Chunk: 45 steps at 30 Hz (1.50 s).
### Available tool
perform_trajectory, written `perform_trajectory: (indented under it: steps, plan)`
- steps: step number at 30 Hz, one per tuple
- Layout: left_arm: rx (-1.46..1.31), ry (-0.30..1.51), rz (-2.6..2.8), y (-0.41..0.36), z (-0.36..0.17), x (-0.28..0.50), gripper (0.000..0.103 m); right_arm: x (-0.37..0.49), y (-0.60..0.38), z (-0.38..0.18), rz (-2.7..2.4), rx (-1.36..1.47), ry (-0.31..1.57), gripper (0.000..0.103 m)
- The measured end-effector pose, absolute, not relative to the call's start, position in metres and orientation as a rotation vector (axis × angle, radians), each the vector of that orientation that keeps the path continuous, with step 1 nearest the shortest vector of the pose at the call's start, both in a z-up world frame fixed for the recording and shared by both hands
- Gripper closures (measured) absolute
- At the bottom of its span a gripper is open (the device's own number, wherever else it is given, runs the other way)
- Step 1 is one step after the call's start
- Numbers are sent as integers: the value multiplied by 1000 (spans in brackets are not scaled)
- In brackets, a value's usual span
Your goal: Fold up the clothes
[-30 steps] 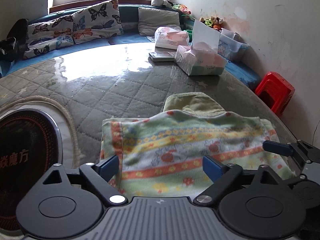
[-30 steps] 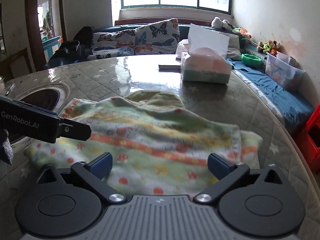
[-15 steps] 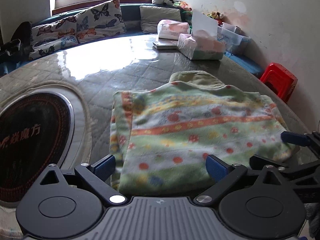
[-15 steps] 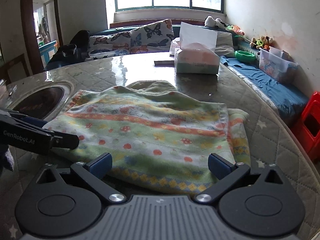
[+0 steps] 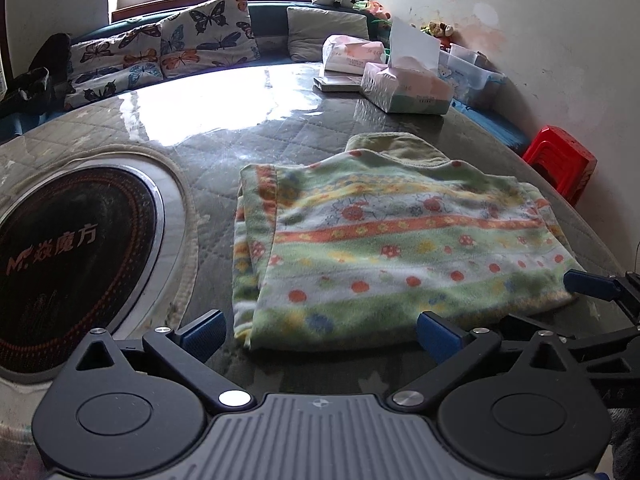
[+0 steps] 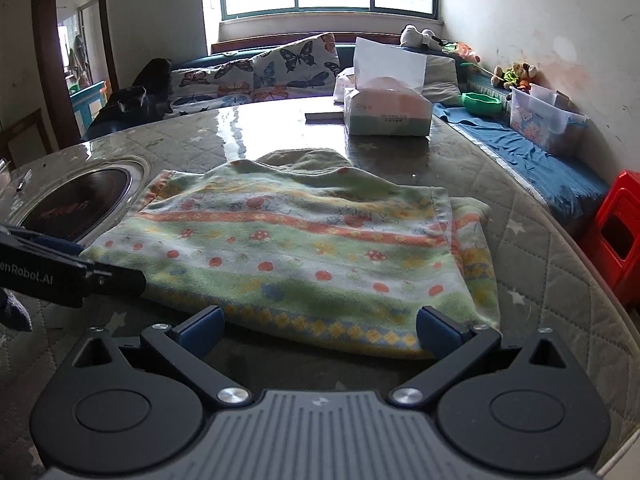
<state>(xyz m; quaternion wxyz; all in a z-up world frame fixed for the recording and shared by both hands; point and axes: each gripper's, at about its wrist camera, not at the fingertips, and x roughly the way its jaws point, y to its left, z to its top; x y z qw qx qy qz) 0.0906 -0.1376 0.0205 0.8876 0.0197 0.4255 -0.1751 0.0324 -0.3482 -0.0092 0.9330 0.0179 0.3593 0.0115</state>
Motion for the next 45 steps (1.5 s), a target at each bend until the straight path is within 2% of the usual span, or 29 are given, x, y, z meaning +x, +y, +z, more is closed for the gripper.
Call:
perform_trajectory:
  steps: [45]
  plan:
    - [52,860,-387,-130,30,47,0,-2,-327,-8,33,84,724,0]
